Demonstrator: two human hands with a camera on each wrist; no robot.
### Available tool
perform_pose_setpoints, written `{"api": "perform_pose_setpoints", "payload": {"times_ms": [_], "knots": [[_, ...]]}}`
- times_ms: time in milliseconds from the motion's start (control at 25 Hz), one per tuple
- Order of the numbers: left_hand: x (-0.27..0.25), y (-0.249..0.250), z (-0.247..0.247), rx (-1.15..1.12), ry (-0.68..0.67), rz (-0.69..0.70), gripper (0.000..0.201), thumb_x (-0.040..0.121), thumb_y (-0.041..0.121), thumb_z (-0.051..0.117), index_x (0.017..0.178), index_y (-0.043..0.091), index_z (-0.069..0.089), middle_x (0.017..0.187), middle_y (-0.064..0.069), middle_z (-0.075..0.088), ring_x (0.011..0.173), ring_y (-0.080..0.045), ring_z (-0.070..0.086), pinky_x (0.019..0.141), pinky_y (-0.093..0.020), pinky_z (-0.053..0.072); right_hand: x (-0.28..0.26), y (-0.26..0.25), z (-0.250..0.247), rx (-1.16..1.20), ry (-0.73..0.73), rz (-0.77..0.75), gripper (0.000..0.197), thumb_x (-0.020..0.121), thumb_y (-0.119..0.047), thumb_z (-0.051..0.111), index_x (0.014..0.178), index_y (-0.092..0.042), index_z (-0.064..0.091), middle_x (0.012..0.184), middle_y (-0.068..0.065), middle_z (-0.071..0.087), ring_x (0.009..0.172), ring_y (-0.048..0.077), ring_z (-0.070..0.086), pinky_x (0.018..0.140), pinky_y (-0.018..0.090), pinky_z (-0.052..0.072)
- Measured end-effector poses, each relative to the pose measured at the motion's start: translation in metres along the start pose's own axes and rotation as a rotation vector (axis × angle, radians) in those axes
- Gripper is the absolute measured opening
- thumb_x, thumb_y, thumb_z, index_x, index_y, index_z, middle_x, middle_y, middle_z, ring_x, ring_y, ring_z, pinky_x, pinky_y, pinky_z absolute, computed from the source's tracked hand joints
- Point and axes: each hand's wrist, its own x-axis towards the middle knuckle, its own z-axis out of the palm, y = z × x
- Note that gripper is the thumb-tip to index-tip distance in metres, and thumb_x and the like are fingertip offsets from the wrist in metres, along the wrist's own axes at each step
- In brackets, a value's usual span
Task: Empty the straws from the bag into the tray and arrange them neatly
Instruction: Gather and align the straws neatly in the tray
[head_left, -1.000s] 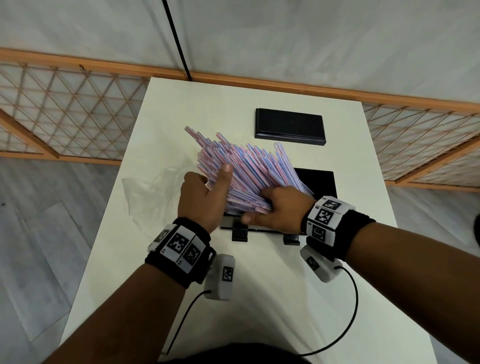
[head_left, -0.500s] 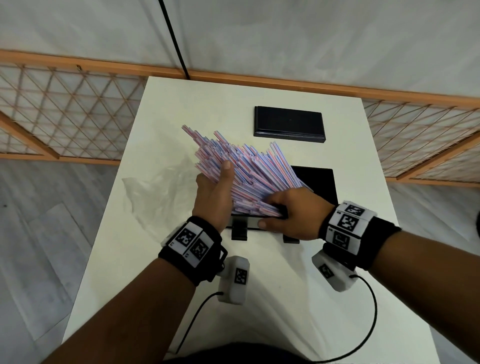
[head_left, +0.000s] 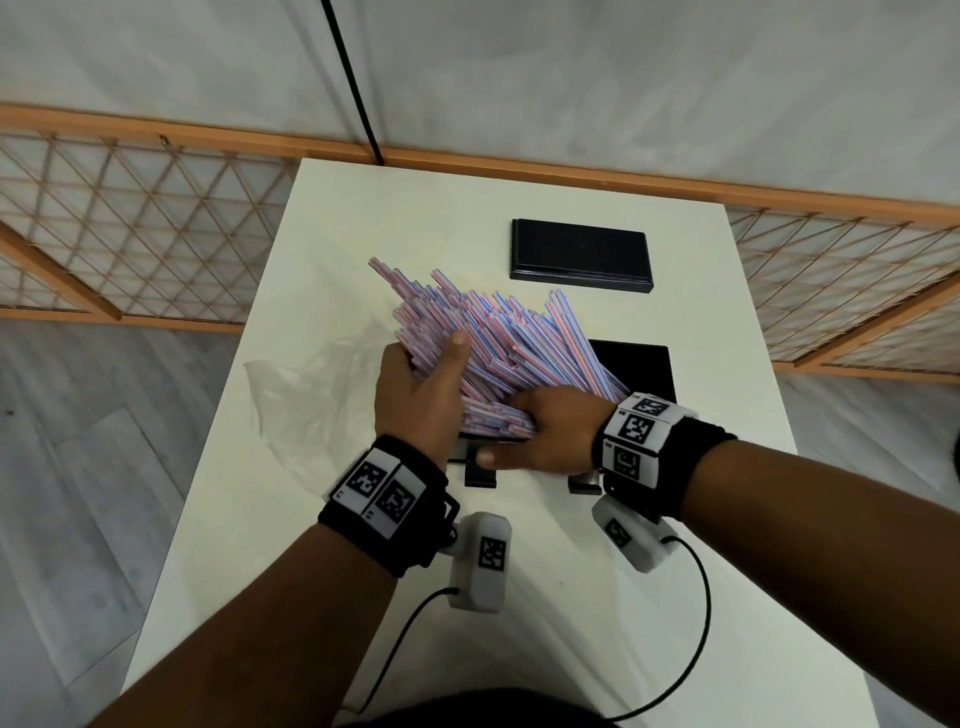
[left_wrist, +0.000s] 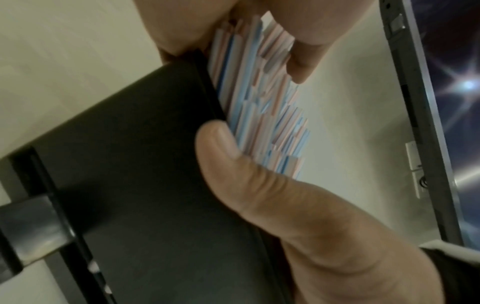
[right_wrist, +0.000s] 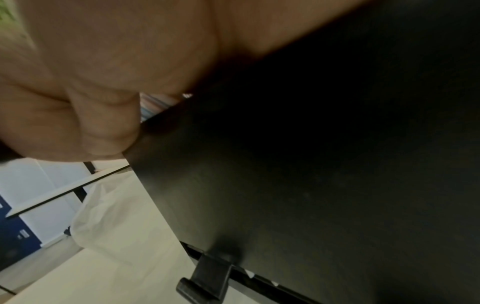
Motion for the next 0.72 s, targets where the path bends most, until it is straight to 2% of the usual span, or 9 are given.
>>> {"api": "perform_pose_setpoints", "payload": {"times_ms": [120, 200, 280, 360, 480, 520, 600, 680, 720], "knots": [[0.003, -0.002, 0.001, -0.014, 0.018, -0.017, 0.055, 0.069, 0.059, 0.072, 0.115, 0.027, 0.071, 0.112, 0.002, 0.076, 0.105, -0.023, 0.072, 0.097, -0.052, 0.055, 0.001, -0.002, -0.001, 0.080, -0.011, -0.046, 0.054, 0.075, -0.073, 0.064, 0.112, -0.034, 0.059, 0.105, -0.011, 0.065, 0.099, 0.014, 0.061, 0.087, 0.029, 0.048], [0.002, 0.000, 0.002, 0.014, 0.034, -0.033, 0.063, 0.073, 0.063, 0.063, 0.120, 0.022, 0.071, 0.114, 0.001, 0.075, 0.107, -0.023, 0.071, 0.100, -0.050, 0.053, 0.003, -0.003, -0.001, 0.105, -0.016, -0.058, 0.057, 0.075, -0.070, 0.067, 0.119, -0.034, 0.059, 0.111, -0.012, 0.064, 0.104, 0.012, 0.060, 0.092, 0.028, 0.046], [0.001, 0.002, 0.002, 0.046, 0.042, -0.039, 0.076, 0.072, 0.072, 0.053, 0.124, 0.018, 0.070, 0.116, -0.002, 0.074, 0.109, -0.024, 0.069, 0.102, -0.049, 0.052, 0.004, -0.004, -0.003, 0.128, 0.022, -0.071, 0.050, 0.074, -0.067, 0.070, 0.108, -0.033, 0.063, 0.103, -0.013, 0.067, 0.098, 0.011, 0.062, 0.088, 0.026, 0.047], [0.000, 0.003, 0.002, 0.102, 0.018, -0.021, 0.081, 0.070, 0.077, 0.049, 0.124, 0.019, 0.069, 0.116, -0.002, 0.074, 0.109, -0.023, 0.069, 0.102, -0.048, 0.051, 0.005, -0.005, -0.007, 0.055, 0.093, -0.061, 0.049, 0.069, -0.073, 0.069, 0.092, -0.029, 0.062, 0.088, -0.011, 0.066, 0.086, 0.012, 0.062, 0.079, 0.027, 0.049], [-0.003, 0.000, -0.001, 0.211, -0.004, 0.046, 0.072, 0.064, 0.070, 0.065, 0.120, 0.023, 0.067, 0.112, 0.003, 0.074, 0.104, -0.018, 0.070, 0.097, -0.048, 0.055, 0.003, -0.004, -0.003, -0.068, 0.131, -0.021, 0.056, 0.066, -0.081, 0.062, 0.077, -0.027, 0.051, 0.073, -0.010, 0.055, 0.073, 0.013, 0.054, 0.067, 0.027, 0.040], [-0.004, 0.001, -0.003, 0.200, 0.015, 0.054, 0.074, 0.061, 0.065, 0.072, 0.120, 0.023, 0.064, 0.112, 0.003, 0.073, 0.101, -0.017, 0.071, 0.094, -0.048, 0.057, 0.000, -0.004, -0.002, -0.075, 0.137, -0.025, 0.057, 0.067, -0.081, 0.062, 0.079, -0.026, 0.051, 0.074, -0.011, 0.054, 0.073, 0.013, 0.053, 0.068, 0.026, 0.039], [-0.003, 0.003, -0.007, 0.135, 0.050, 0.051, 0.086, 0.053, 0.058, 0.082, 0.127, 0.021, 0.056, 0.118, 0.001, 0.070, 0.102, -0.015, 0.071, 0.091, -0.045, 0.059, -0.009, -0.002, -0.002, -0.074, 0.186, -0.091, 0.059, 0.069, -0.074, 0.067, 0.097, -0.023, 0.057, 0.086, -0.008, 0.060, 0.081, 0.016, 0.057, 0.073, 0.025, 0.044], [0.000, 0.006, -0.009, 0.081, 0.056, 0.034, 0.090, 0.053, 0.059, 0.082, 0.129, 0.023, 0.052, 0.119, -0.001, 0.068, 0.105, -0.018, 0.069, 0.092, -0.046, 0.058, -0.023, 0.002, -0.004, -0.084, 0.283, -0.178, 0.057, 0.074, -0.061, 0.073, 0.115, -0.022, 0.062, 0.102, -0.003, 0.067, 0.093, 0.019, 0.063, 0.079, 0.026, 0.048], [0.000, 0.009, -0.008, 0.063, 0.048, 0.018, 0.084, 0.055, 0.060, 0.080, 0.127, 0.024, 0.053, 0.116, 0.000, 0.068, 0.105, -0.019, 0.068, 0.093, -0.049, 0.057, -0.031, 0.004, -0.006, -0.089, 0.322, -0.197, 0.053, 0.076, -0.055, 0.074, 0.116, -0.022, 0.063, 0.102, -0.004, 0.068, 0.093, 0.019, 0.064, 0.079, 0.025, 0.048]]}}
